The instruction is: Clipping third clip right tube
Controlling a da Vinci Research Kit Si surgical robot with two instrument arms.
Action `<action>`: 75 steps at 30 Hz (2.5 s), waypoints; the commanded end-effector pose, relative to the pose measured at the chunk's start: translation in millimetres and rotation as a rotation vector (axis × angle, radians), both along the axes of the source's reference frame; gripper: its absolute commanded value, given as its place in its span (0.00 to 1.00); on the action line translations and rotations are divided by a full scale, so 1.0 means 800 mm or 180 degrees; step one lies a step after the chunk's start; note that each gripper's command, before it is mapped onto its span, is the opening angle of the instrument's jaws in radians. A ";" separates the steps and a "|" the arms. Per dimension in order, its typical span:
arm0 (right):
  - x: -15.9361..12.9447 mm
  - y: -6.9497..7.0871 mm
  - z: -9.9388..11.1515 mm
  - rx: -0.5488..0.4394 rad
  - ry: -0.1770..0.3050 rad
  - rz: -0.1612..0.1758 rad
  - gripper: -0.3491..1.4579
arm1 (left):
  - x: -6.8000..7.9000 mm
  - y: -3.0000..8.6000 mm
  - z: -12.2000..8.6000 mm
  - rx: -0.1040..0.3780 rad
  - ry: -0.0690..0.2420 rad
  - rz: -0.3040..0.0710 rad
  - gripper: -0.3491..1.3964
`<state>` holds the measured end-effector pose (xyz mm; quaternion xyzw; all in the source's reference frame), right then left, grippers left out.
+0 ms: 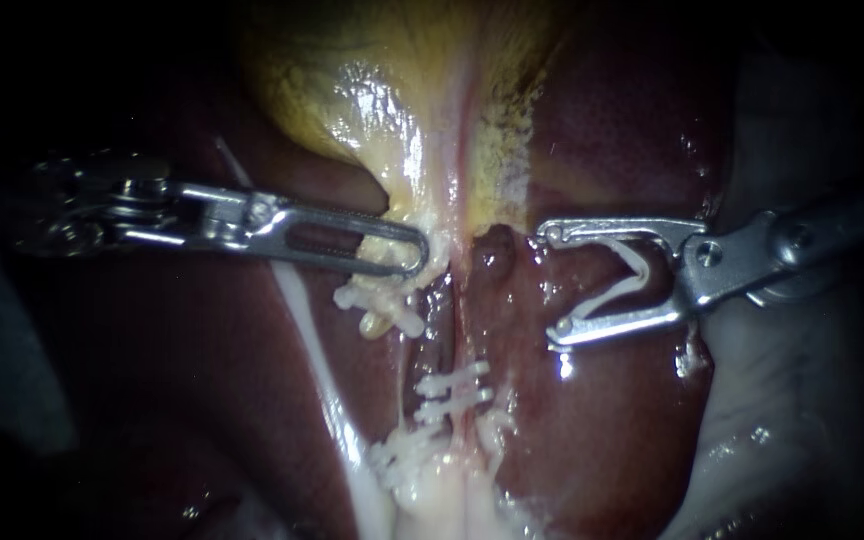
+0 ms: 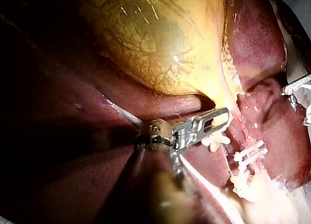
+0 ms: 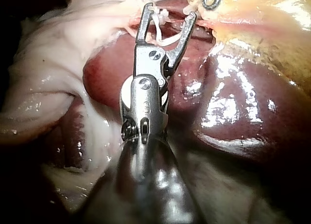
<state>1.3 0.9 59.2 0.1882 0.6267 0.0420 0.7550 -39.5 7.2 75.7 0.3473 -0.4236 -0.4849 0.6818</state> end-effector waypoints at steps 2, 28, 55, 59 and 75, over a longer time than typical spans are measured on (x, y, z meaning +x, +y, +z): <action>0.0000 0.0000 0.0000 0.0000 0.0000 0.0000 0.47 | 0.0002 -0.0001 -0.0001 -0.0001 -0.0003 0.0004 0.00; 0.0001 -0.0002 0.0000 -0.0002 0.0000 0.0000 0.47 | 0.0103 -0.0009 -0.0096 0.0015 0.0036 -0.0122 0.00; 0.0049 -0.0040 0.0066 0.0783 -0.0316 0.0069 0.47 | 0.0103 -0.0010 -0.0102 0.0021 0.0036 -0.0124 0.00; 0.0063 -0.0046 0.0084 0.0993 -0.0388 0.0103 0.47 | 0.0103 -0.0010 -0.0103 0.0022 0.0037 -0.0126 0.00; 0.0103 -0.0053 0.0117 0.1352 -0.0468 0.0112 0.47 | 0.0101 -0.0011 -0.0105 0.0022 0.0040 -0.0131 0.00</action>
